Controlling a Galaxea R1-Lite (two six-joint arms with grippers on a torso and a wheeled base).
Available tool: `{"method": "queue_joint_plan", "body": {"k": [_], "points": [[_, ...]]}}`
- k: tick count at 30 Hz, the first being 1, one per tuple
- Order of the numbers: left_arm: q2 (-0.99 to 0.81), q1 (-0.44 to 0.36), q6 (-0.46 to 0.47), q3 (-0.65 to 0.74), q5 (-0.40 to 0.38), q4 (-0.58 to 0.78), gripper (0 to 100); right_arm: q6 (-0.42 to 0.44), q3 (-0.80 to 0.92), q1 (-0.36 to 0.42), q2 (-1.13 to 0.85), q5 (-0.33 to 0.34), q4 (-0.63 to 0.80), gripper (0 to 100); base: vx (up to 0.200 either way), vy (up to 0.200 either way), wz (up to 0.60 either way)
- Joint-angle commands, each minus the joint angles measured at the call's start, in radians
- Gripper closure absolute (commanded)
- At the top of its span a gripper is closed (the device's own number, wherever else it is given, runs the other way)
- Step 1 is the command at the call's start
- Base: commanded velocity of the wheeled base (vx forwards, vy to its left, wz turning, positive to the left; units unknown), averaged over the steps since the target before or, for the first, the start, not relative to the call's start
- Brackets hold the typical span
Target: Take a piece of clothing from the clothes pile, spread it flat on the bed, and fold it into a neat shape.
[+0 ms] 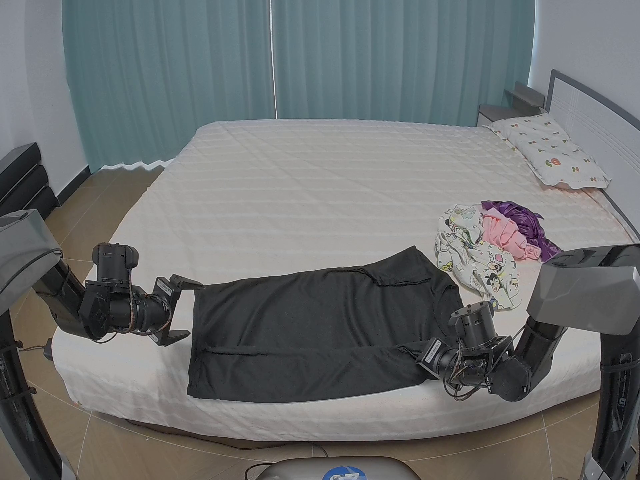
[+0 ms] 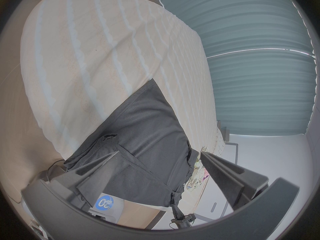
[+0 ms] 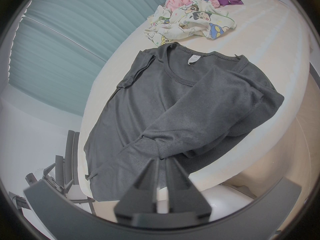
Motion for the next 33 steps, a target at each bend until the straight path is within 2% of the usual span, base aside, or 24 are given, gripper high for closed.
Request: {"method": "queue_joint_plan", "body": {"k": [1, 16, 25, 31, 32, 33], "points": [[0.000, -0.001, 0.000, 0.000, 0.000, -0.001, 0, 0.000, 0.000, 0.000, -0.005, 0.000, 0.021, 100, 0.000, 0.000, 0.00], [0.002, 0.000, 0.000, 0.000, 0.000, -0.001, 0, -0.035, 0.047, 0.013, -0.111, 0.010, 0.026, 100, 0.000, 0.000, 0.00], [0.000, 0.000, 0.000, 0.000, 0.000, -0.001, 0, -0.064, 0.066, 0.022, -0.103, 0.017, 0.031, 100, 0.000, 0.000, 0.00], [0.002, 0.000, 0.000, 0.000, 0.000, -0.001, 0, -0.077, 0.066, 0.045, -0.110, 0.036, 0.095, 100, 0.000, 0.000, 0.00], [0.002, 0.000, 0.000, 0.000, 0.000, -0.001, 0, -0.077, 0.067, 0.048, -0.108, 0.044, 0.097, 0, 0.000, 0.000, 0.00], [0.002, 0.000, 0.000, -0.002, 0.000, -0.001, 0, -0.077, 0.070, 0.051, -0.108, 0.052, 0.095, 0, 0.000, 0.000, 0.00]]}}
